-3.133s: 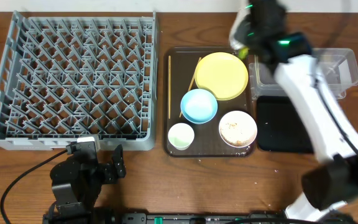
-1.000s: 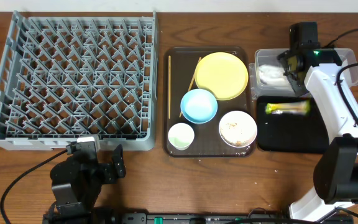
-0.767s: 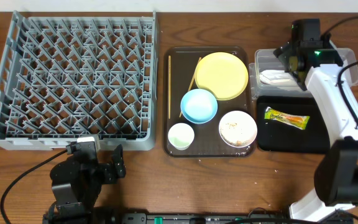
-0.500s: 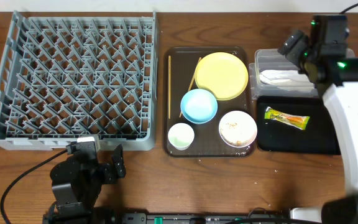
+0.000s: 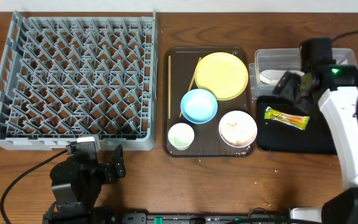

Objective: Sort waste into correct bins and load items into the dishwasher

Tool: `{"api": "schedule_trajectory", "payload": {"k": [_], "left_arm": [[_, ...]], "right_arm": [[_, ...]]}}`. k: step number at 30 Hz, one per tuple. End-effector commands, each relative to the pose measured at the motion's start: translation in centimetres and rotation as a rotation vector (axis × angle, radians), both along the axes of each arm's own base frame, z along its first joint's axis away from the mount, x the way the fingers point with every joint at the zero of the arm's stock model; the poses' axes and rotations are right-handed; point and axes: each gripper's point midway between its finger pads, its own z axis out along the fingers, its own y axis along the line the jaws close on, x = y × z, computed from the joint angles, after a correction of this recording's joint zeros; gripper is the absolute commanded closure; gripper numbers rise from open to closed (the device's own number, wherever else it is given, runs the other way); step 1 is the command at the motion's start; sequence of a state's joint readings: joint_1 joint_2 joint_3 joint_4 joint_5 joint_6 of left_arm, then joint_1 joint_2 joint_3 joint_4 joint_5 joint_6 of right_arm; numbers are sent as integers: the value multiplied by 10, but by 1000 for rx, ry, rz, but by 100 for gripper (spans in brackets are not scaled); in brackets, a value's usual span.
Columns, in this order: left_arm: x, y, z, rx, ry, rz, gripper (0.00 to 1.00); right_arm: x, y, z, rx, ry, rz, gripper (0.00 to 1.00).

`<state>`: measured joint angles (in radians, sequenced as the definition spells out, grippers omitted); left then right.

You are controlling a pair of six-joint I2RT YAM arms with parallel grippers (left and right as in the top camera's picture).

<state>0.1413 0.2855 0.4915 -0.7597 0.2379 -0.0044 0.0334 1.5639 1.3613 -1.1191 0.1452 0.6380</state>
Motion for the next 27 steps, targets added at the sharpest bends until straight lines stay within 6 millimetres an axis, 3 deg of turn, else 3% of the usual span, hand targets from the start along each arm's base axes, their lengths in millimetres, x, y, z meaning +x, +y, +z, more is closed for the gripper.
{"api": "schedule_trajectory", "payload": {"k": [1, 10, 21, 27], "left_arm": [[0, -2, 6, -17, -16, 0, 10], [0, -2, 6, -17, -16, 0, 9], [0, -2, 6, -17, -16, 0, 10], [0, -2, 6, -17, -16, 0, 10]], "right_arm": [[-7, -4, -23, 2, 39, -8, 9], [0, -11, -61, 9, -22, -60, 20], [-19, -44, -115, 40, -85, -414, 36], [-22, -47, -132, 55, -129, -462, 38]]}}
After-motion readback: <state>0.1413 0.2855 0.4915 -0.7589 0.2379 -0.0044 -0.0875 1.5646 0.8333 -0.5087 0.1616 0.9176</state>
